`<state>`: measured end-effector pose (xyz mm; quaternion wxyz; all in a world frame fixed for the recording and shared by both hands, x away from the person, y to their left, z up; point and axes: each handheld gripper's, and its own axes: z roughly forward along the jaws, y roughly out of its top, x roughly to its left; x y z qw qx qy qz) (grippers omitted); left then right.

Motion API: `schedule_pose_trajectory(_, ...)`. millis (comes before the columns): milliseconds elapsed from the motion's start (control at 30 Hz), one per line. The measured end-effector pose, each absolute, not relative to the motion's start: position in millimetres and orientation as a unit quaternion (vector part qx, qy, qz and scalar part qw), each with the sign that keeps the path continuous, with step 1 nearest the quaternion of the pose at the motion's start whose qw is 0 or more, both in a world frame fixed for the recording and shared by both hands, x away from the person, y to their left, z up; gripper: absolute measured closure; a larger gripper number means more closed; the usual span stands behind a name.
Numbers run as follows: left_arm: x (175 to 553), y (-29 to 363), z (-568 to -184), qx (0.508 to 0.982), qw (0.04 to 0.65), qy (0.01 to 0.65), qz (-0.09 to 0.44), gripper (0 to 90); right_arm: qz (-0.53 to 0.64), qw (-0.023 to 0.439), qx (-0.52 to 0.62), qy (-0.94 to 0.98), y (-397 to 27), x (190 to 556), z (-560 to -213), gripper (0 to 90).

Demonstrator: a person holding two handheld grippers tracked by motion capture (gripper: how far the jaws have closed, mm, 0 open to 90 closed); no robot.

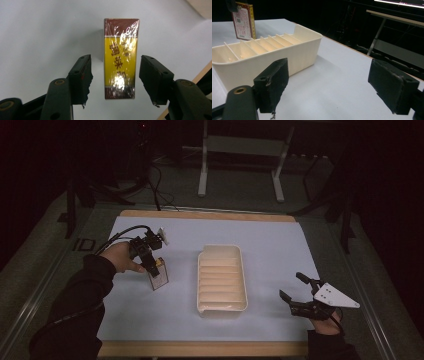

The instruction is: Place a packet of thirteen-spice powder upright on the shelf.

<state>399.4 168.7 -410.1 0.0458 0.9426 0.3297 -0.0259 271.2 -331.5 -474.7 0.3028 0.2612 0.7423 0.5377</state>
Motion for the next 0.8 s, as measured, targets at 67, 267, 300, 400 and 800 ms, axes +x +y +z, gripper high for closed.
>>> schedule_pose_trajectory(67, 399, 166, -413, 0.943, 0.042, 0.328, -0.025, 48.0, 0.538, 0.302, 0.262, 0.742, -332, 271, -475, 16.9)
schedule_pose_trajectory(267, 401, 162, -420, 0.947, 0.038, 0.317, -0.033, 54.9, 0.538, 0.301, 0.26, 0.743, -332, 271, -475, 16.9)
schedule_pose_trajectory(300, 401, 162, -421, 0.948, 0.035, 0.316, -0.032, 55.0, 0.538, 0.302, 0.26, 0.743, -332, 271, -475, 16.9)
schedule_pose_trajectory(400, 402, 165, -423, 0.947, 0.032, 0.319, -0.029, 60.9, 0.538, 0.301, 0.26, 0.743, -332, 271, -475, 16.9)
schedule_pose_trajectory(800, 397, 174, -411, 0.953, 0.046, 0.299, -0.024, 67.5, 0.541, 0.3, 0.261, 0.741, -332, 270, -475, 16.9)
